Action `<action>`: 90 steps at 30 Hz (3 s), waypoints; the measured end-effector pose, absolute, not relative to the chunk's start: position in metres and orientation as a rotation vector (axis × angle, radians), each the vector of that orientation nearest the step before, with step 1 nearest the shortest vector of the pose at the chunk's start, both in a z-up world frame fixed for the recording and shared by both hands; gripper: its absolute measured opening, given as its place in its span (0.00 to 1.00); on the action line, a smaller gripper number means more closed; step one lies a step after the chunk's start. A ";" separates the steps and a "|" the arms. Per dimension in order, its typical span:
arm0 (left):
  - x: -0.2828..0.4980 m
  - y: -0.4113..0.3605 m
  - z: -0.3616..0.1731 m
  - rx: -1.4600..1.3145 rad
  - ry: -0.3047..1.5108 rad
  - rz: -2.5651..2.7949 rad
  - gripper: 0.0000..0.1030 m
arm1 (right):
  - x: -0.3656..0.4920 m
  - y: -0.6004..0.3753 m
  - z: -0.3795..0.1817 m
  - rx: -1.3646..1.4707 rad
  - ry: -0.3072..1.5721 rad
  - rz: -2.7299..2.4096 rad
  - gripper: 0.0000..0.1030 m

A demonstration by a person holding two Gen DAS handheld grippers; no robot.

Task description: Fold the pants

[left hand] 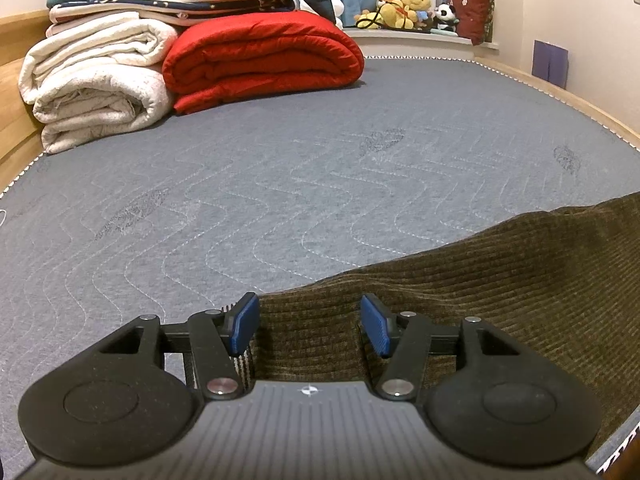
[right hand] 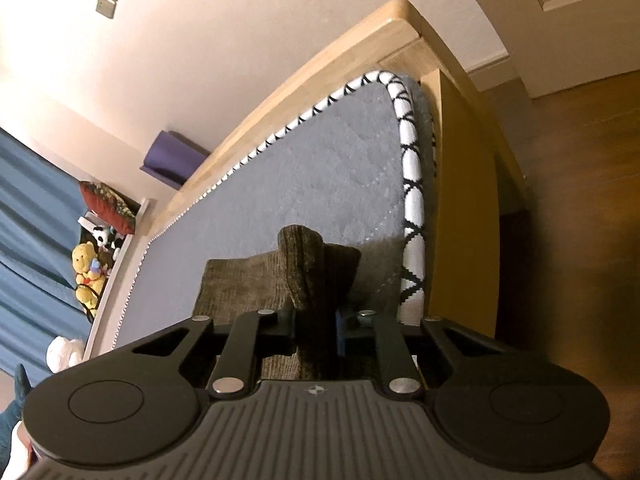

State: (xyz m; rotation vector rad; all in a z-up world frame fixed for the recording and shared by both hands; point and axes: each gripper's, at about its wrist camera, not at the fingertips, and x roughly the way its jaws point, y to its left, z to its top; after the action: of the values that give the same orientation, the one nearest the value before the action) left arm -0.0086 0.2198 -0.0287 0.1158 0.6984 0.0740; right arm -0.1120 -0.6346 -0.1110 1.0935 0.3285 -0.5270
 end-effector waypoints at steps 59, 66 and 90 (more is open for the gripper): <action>0.097 0.118 -0.083 -0.451 0.937 -0.278 0.65 | -0.167 -0.181 -0.039 -0.107 0.546 0.696 0.53; 0.101 0.098 -0.077 -0.307 0.896 -0.275 0.41 | -0.169 -0.137 -0.053 -0.241 0.582 0.789 0.48; 0.073 0.115 -0.037 -0.258 0.622 -0.282 0.49 | -0.169 -0.222 -0.005 0.030 0.326 0.470 0.51</action>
State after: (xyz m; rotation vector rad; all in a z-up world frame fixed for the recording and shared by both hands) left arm 0.0725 0.1145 -0.0366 -0.2581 0.6220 -0.2821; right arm -0.1685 -0.2222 -0.0052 0.0301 0.3257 0.4697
